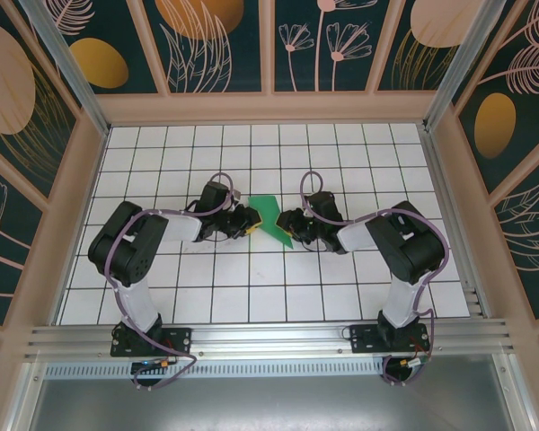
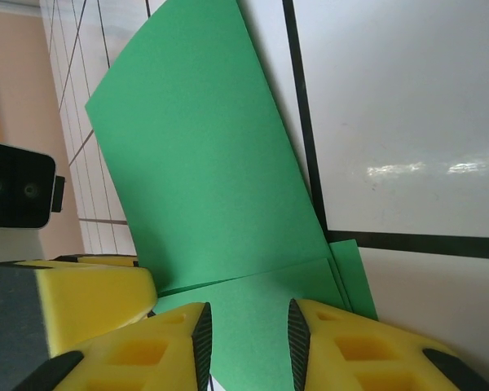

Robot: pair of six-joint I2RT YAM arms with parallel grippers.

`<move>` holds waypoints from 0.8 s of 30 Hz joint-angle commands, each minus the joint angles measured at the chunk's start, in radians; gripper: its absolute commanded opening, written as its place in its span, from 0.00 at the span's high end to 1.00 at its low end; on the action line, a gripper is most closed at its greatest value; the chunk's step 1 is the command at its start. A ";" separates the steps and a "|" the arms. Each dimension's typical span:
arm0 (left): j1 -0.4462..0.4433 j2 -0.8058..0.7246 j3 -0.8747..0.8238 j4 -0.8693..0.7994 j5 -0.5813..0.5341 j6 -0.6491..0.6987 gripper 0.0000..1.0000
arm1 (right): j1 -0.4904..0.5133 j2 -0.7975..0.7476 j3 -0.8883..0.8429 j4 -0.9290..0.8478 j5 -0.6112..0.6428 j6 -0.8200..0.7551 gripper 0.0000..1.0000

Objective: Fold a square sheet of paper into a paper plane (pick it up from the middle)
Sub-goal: Fold the wing for the fifth time at the center of the table.

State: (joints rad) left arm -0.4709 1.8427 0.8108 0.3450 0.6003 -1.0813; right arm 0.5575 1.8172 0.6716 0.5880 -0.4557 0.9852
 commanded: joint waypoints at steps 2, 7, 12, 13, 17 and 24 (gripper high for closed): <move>-0.004 0.001 0.015 0.041 0.023 -0.012 0.85 | -0.004 -0.033 -0.003 -0.018 -0.007 -0.086 0.63; -0.005 -0.017 0.004 0.052 0.015 -0.032 0.99 | 0.009 -0.126 -0.011 -0.010 0.009 -0.318 0.45; -0.006 -0.029 0.004 0.047 0.004 -0.047 1.00 | 0.079 -0.173 0.002 -0.134 0.229 -0.529 0.37; -0.006 -0.030 0.003 0.043 0.001 -0.051 1.00 | 0.086 -0.173 -0.005 -0.133 0.264 -0.567 0.39; -0.006 -0.039 0.002 0.039 -0.002 -0.063 1.00 | 0.131 -0.188 -0.047 -0.101 0.364 -0.724 0.39; -0.007 -0.040 0.013 0.025 -0.008 -0.070 1.00 | 0.238 -0.191 -0.104 0.000 0.518 -0.976 0.38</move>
State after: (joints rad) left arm -0.4717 1.8313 0.8108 0.3660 0.5957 -1.1355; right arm 0.7464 1.6451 0.6025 0.5072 -0.0509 0.1905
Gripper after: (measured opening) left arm 0.068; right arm 0.619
